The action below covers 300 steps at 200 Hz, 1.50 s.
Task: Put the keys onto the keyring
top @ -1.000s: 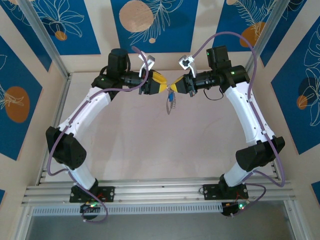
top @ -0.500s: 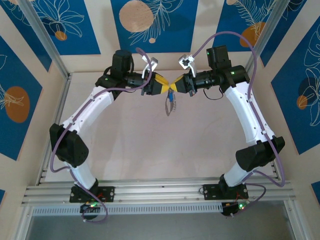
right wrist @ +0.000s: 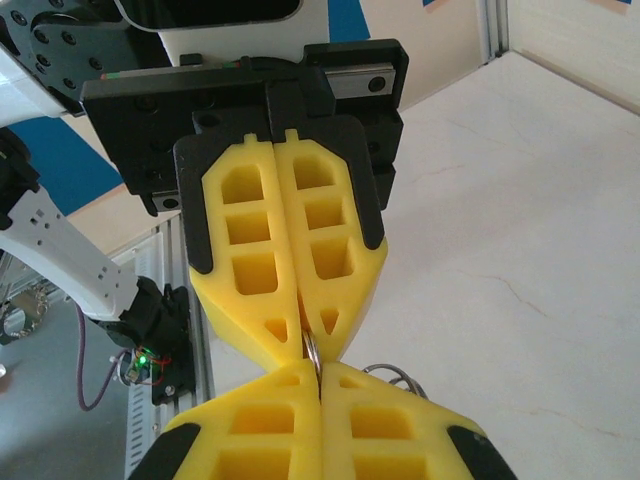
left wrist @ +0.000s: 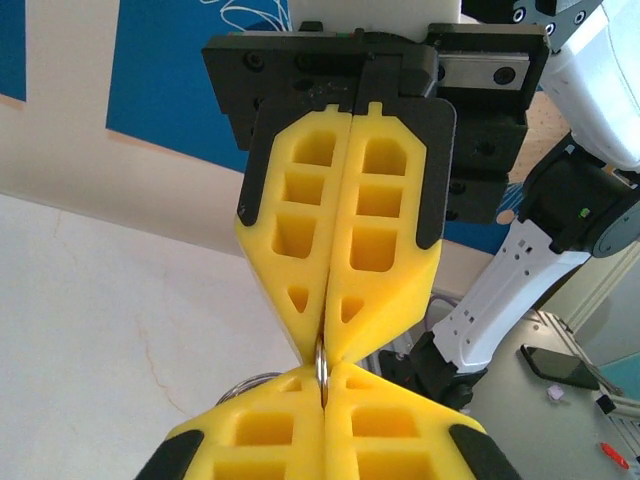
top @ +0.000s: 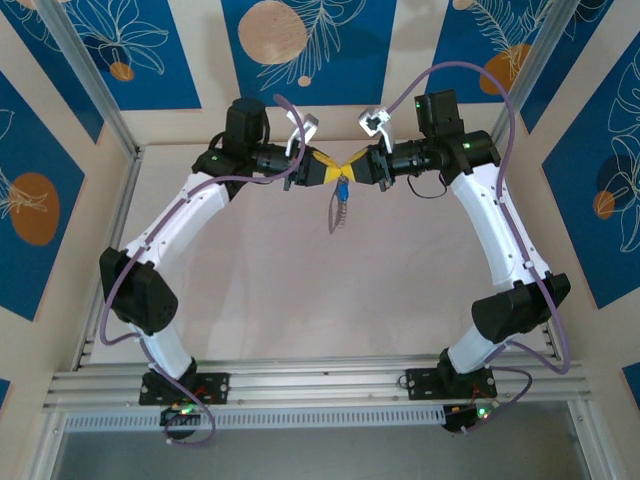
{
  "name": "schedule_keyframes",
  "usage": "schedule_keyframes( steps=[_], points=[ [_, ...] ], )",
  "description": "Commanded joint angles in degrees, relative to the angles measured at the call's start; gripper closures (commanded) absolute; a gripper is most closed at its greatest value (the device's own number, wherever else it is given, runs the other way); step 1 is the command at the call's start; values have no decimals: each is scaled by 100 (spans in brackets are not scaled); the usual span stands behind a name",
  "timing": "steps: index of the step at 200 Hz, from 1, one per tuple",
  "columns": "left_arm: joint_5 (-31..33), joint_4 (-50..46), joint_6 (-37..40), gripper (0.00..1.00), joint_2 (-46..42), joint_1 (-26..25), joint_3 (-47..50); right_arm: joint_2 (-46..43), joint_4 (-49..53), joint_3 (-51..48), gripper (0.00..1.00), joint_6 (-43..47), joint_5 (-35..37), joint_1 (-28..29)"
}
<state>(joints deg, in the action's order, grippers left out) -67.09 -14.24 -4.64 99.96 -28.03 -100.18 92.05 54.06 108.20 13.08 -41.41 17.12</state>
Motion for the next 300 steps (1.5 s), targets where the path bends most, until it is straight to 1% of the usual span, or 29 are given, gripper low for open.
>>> schedule_keyframes(
  steps=[1,14,26,46,64,97,119,173,210,243,300],
  points=[
    [-58,519,-181,100,-35,-77,2,-282,-444,-247,76,-346,-162,-85],
    [56,772,-315,100,-110,-79,106,-580,-972,-655,61,-684,-222,-271],
    [131,964,-439,100,-167,-79,190,-907,-1542,-1092,55,-1042,-331,-458],
    [217,1274,-636,100,-235,-79,301,-1402,-2368,-1793,51,-1559,-346,-706],
    [295,1610,-847,100,-295,-80,421,-1752,-3010,-2396,49,-1962,-282,-810],
    [245,2082,-1228,100,-310,-77,510,-2177,-4172,-3420,45,-2611,-274,-819],
    [199,2291,-1391,100,-334,-82,534,-2237,-4673,-3804,44,-2890,-366,-777],
    [29,2804,-1806,100,-344,-88,606,-2025,-5051,-3924,44,-2964,-517,-558],
    [-14,2926,-1906,100,-349,-94,625,-1839,-5118,-3789,44,-2920,-524,-381],
    [-65,3053,-2005,100,-372,-98,646,-1690,-5236,-3711,44,-2964,-428,-327],
    [-103,3216,-2135,100,-352,-114,667,-1498,-5487,-3580,44,-3068,-473,-206]
  ],
)
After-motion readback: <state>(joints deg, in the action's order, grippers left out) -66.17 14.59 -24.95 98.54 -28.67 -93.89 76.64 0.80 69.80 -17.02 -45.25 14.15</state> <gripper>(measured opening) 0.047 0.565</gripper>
